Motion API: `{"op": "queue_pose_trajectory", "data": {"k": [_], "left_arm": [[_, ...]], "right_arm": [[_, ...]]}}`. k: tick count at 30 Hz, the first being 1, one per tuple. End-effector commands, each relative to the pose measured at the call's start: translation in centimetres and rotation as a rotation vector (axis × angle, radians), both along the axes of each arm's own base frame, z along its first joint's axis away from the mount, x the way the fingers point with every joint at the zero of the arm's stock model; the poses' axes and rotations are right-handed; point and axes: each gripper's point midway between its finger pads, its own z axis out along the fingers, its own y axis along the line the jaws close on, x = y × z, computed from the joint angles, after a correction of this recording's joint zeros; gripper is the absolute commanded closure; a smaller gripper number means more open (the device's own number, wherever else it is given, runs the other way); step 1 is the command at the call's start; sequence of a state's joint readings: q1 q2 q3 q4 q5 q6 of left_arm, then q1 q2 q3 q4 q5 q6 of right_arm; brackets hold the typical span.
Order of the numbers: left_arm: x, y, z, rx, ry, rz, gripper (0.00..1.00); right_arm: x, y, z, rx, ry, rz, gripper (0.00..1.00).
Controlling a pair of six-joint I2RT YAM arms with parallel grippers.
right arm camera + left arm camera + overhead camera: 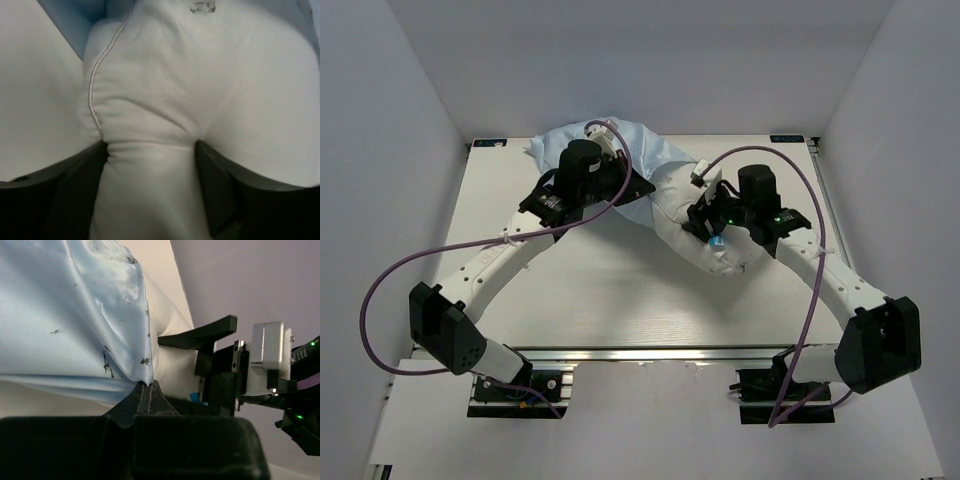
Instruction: Put the pillow into the pillowcase
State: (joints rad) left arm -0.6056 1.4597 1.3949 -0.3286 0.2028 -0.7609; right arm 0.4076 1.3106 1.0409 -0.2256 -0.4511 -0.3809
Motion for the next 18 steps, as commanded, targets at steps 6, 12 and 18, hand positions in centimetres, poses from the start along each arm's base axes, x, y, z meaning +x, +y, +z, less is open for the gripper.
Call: {"op": "queue_pose_trajectory", "data": {"k": [6,12,18], "left_arm": [[-3.1,-1.2,6.7,-0.2,-0.109,-0.125,1.0],[-4.5,-5.3,5.9,-0.209,-0.077,-0.252,1.0],[-4.9,-6.6,5.1,-0.211,-0.065,-0.279,1.0]], "right_arm": [[5.7,2.7,-0.3,0.023,0.029,-0.055,1.0],[7.4,8.3,9.9,0.472,0.173,-0.078,1.0],[11.3,9.3,18.9,0.734,0.136,-0.206,1.0]]}}
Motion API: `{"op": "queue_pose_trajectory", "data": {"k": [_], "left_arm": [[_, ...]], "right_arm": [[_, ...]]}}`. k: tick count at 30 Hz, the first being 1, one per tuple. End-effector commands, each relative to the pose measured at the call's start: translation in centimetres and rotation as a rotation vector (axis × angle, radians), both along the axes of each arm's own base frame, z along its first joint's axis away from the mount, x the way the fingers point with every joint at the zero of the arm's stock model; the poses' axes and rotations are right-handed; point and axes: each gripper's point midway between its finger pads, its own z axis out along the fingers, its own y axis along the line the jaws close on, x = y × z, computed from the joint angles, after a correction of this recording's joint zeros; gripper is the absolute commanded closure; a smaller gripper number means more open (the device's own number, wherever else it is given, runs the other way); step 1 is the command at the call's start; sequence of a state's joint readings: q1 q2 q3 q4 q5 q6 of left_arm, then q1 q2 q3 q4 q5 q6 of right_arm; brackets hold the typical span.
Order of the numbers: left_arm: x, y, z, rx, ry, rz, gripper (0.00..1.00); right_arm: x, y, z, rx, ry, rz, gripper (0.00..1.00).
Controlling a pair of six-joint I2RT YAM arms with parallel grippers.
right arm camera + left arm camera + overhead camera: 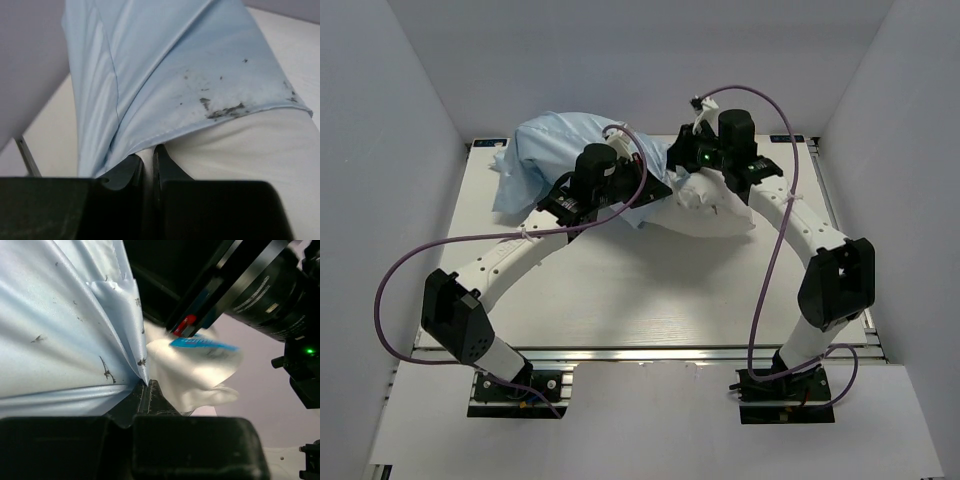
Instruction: Put the pillow into the pillowcase
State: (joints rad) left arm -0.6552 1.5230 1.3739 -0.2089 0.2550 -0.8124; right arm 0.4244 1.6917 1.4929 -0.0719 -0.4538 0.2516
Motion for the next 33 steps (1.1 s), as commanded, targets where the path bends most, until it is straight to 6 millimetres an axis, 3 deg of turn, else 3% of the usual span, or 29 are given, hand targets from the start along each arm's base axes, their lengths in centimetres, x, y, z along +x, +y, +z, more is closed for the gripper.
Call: {"op": "queue_pose_trajectory", "data": {"k": [1,5,6,9,10,11,12,13,15,18,19,20,21,22,26,30,31,33], "left_arm": [[-4.4,-2.9,5.7,-0.145,-0.081,-0.19,1.0],[-4.7,-2.7,4.1,-0.135,-0.062,-0.184,1.0],[-4.8,-2.6,3.9,-0.135,-0.058,-0.182,1.0],[-5.4,-2.0,3.3,-0.123,-0.046,-0.179,1.0],[-5.6,-1.8,3.3,-0.116,-0.046,-0.177,1.0],[-6.0,-1.3,3.3,-0.104,-0.038,-0.174,1.0],[-6.3,-0.9,3.4,-0.094,-0.04,-0.173,1.0],[-6.6,-0.6,3.5,-0.086,-0.039,-0.173,1.0],[-7.7,0.3,3.6,-0.061,-0.029,-0.183,1.0],[-9.7,1.5,2.8,-0.021,0.016,-0.213,1.0],[-10.3,1.8,2.6,-0.013,0.028,-0.223,1.0],[-11.0,2.4,1.7,0.014,0.065,-0.231,0.98],[-11.7,3.0,1.8,0.026,0.066,-0.234,0.93],[-12.2,3.4,1.6,0.04,0.077,-0.24,0.81],[-15.4,5.7,0.7,0.117,0.152,-0.282,0.47],[-16.9,8.0,2.0,0.166,0.129,-0.261,0.34],[-16.5,8.5,3.3,0.165,0.093,-0.225,0.33],[-16.0,9.0,3.9,0.186,0.07,-0.191,0.29]], "right_arm": [[2.3,2.0,12.2,0.307,-0.183,-0.088,1.0],[1.5,3.7,9.1,0.259,-0.159,-0.077,1.0],[1.1,3.9,6.3,0.224,-0.114,-0.073,1.0],[-0.6,4.1,2.0,0.15,-0.07,-0.012,1.0],[-2.2,4.2,-1.0,0.096,-0.055,0.071,1.0],[-3.5,3.8,-1.9,0.061,-0.055,0.124,1.0],[-4.6,3.6,-2.8,0.027,-0.07,0.18,0.77],[-7.1,3.5,-3.9,0.015,-0.067,0.312,0.61],[-9.1,1.6,-3.6,-0.047,-0.176,0.425,0.35],[-11.9,-1.3,-1.3,-0.065,-0.332,0.537,0.22],[-13.0,-2.1,0.4,-0.071,-0.4,0.558,0.21],[-12.7,-2.9,1.8,-0.107,-0.49,0.556,0.19],[-13.0,-3.5,2.5,-0.123,-0.521,0.557,0.19],[-13.5,-4.7,3.5,-0.144,-0.543,0.535,0.18],[-12.2,-7.2,5.4,-0.184,-0.595,0.381,0.11],[-9.5,-8.4,3.5,-0.201,-0.51,0.25,0.11],[-8.7,-8.4,2.4,-0.191,-0.445,0.226,0.11],[-7.9,-8.2,1.7,-0.181,-0.397,0.214,0.11]]}}
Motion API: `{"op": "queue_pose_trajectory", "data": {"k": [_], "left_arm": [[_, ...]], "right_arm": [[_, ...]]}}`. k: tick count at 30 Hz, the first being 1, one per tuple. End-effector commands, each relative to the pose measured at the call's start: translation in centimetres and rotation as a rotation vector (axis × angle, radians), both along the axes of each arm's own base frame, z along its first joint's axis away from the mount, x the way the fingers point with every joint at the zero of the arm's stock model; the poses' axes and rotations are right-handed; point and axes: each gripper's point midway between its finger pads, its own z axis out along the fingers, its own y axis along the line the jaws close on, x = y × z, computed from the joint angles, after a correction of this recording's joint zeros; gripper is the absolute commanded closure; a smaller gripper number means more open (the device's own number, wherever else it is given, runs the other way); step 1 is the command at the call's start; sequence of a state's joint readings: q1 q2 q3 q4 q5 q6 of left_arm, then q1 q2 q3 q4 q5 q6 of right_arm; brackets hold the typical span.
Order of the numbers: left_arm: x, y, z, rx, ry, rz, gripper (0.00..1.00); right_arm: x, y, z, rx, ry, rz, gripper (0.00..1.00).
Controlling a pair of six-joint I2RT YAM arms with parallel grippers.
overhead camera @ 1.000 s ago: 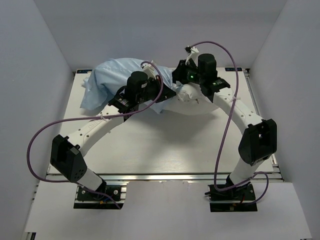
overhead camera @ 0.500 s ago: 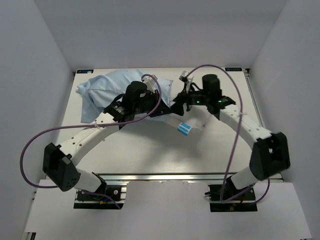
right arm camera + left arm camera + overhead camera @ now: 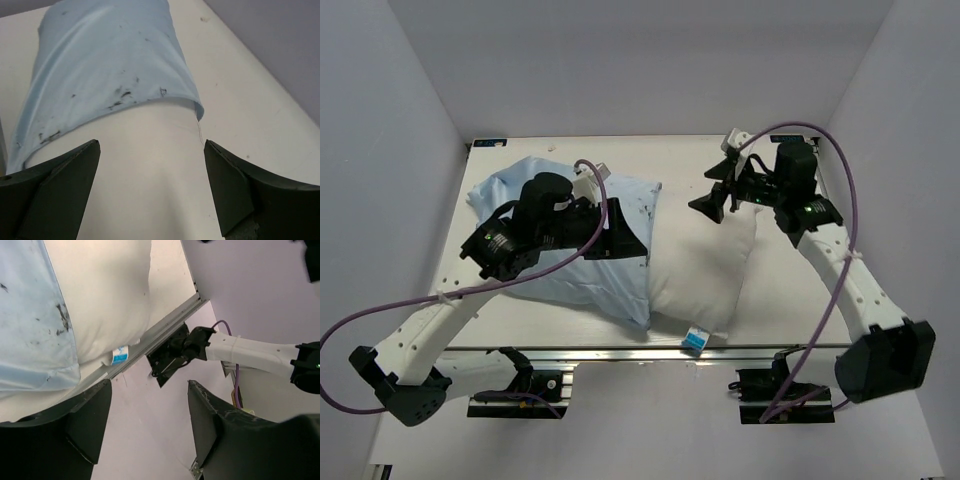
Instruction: Put the pillow into the pillowcase
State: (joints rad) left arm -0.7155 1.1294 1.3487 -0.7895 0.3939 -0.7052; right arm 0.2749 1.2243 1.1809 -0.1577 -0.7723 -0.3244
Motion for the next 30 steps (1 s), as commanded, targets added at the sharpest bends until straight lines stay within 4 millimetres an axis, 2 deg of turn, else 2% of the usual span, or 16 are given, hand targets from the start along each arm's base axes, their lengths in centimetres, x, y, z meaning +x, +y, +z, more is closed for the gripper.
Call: {"op": "queue_pose_trajectory", "data": {"k": [1,4,5,6,8,9,11,12,15,16,18,20,21,22,30], "left_arm": [[0.1,1.8,1.8,0.049,-0.069,0.054,0.28],[3.9,1.9,1.4,0.114,-0.125,0.174,0.25],[5.7,1.8,1.8,0.129,-0.164,0.225,0.25],[7.5,1.0,0.3,0.18,-0.159,0.234,0.25],[9.8,-0.1,-0.4,0.219,-0.186,0.249,0.24],[12.0,-1.3,-1.2,0.267,-0.204,0.237,0.24],[13.7,-2.6,-2.1,0.326,-0.207,0.202,0.23],[16.5,-3.8,-2.2,0.379,-0.248,0.205,0.23],[19.3,-4.4,-3.3,0.506,-0.278,0.181,0.23],[21.1,-4.8,-3.9,0.556,-0.287,0.201,0.23],[22.7,-4.8,-4.5,0.615,-0.315,0.213,0.23],[23.9,-4.6,-6.0,0.671,-0.322,0.231,0.23],[24.0,-4.4,-6.8,0.692,-0.317,0.235,0.23],[24.0,-3.9,-8.4,0.736,-0.298,0.236,0.23],[24.6,-1.9,-13.3,0.903,-0.277,0.243,0.24]], "right_arm": [[3.1,-0.2,-3.9,-0.003,0.171,-0.101,0.11],[5.1,-0.2,-5.6,-0.014,0.228,-0.138,0.11],[5.6,-0.2,-6.0,-0.02,0.235,-0.143,0.11],[6.0,-0.3,-6.0,-0.022,0.231,-0.147,0.11],[7.1,-0.6,-6.3,-0.025,0.231,-0.151,0.11],[7.4,-0.7,-6.2,-0.022,0.226,-0.154,0.11],[8.1,-1.2,-6.1,-0.01,0.228,-0.166,0.11],[8.3,-1.4,-6.0,-0.003,0.226,-0.172,0.11],[8.5,-2.3,-6.3,0.02,0.252,-0.196,0.11],[8.6,-2.6,-6.0,0.029,0.246,-0.205,0.11],[8.3,-2.9,-6.5,0.036,0.261,-0.211,0.1],[8.1,-3.1,-6.5,0.039,0.255,-0.212,0.11],[7.9,-3.2,-7.1,0.036,0.27,-0.213,0.1],[7.7,-3.3,-7.1,0.034,0.266,-0.214,0.11],[7.6,-3.0,-8.8,0.031,0.316,-0.198,0.11]]}}
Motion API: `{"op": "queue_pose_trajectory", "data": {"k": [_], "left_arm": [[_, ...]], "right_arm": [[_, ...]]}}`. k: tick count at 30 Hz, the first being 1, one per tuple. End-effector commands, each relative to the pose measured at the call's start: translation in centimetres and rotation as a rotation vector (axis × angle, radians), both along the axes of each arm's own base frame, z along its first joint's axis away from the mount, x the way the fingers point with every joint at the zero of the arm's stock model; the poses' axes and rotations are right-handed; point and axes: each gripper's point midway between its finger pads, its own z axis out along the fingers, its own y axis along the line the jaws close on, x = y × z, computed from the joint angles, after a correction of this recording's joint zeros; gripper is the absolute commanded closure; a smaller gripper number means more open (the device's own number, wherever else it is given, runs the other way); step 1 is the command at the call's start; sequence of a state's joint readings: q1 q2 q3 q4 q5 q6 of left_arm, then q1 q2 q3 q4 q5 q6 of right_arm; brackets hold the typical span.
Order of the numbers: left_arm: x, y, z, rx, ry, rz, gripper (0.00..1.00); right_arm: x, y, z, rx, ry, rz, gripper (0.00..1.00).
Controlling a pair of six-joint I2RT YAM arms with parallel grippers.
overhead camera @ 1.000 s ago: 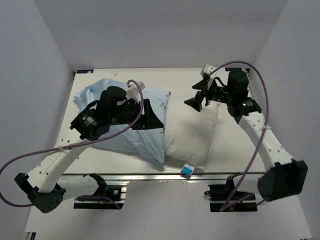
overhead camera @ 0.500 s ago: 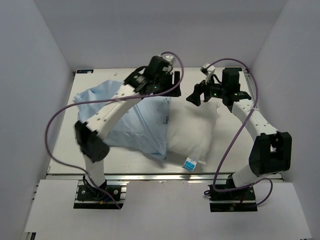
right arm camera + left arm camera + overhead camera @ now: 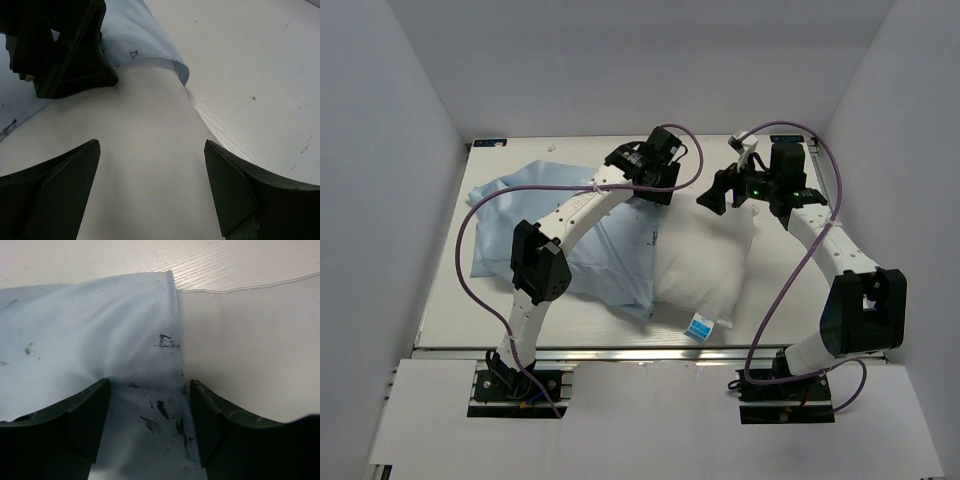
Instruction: Put the pillow into the pillowcase
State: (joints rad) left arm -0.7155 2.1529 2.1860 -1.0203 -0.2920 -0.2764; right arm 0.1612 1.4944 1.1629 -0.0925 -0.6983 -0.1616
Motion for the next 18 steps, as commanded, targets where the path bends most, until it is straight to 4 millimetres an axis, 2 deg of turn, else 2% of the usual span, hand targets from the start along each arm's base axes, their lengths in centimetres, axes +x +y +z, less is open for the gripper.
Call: {"op": "queue_pose_trajectory", "data": {"k": [1,3,4,7,10,11,13,14,18], "left_arm": [[0.4,1.9,0.6,0.085,-0.041,0.025,0.27],[0.6,2.2,0.2,0.109,-0.047,0.039,0.34],[0.8,2.3,0.1,0.114,-0.05,0.046,0.46],[1.3,3.1,0.4,0.146,-0.08,0.086,0.7],[1.7,3.2,1.3,0.142,-0.107,0.102,0.81],[1.7,3.1,1.7,0.132,-0.113,0.103,0.87],[1.7,2.6,2.9,0.091,-0.13,0.097,0.95],[1.6,2.5,3.5,0.068,-0.135,0.1,1.0],[1.1,1.0,6.9,-0.076,-0.167,0.078,1.0]], "right_arm": [[0.4,0.4,1.1,0.029,-0.033,0.017,0.11],[0.6,0.4,1.1,0.03,-0.036,0.015,0.11],[0.8,0.4,1.2,0.03,-0.041,0.011,0.11],[1.4,0.6,1.0,0.025,-0.053,0.007,0.11],[2.2,1.4,0.1,-0.001,-0.059,0.023,0.11],[2.8,1.6,0.6,-0.002,-0.077,0.029,0.11],[3.0,2.4,-0.8,-0.015,-0.042,0.071,0.11],[3.3,2.8,-0.5,-0.017,-0.051,0.088,0.11],[3.2,4.7,-3.6,-0.07,0.016,0.2,0.11]]}}
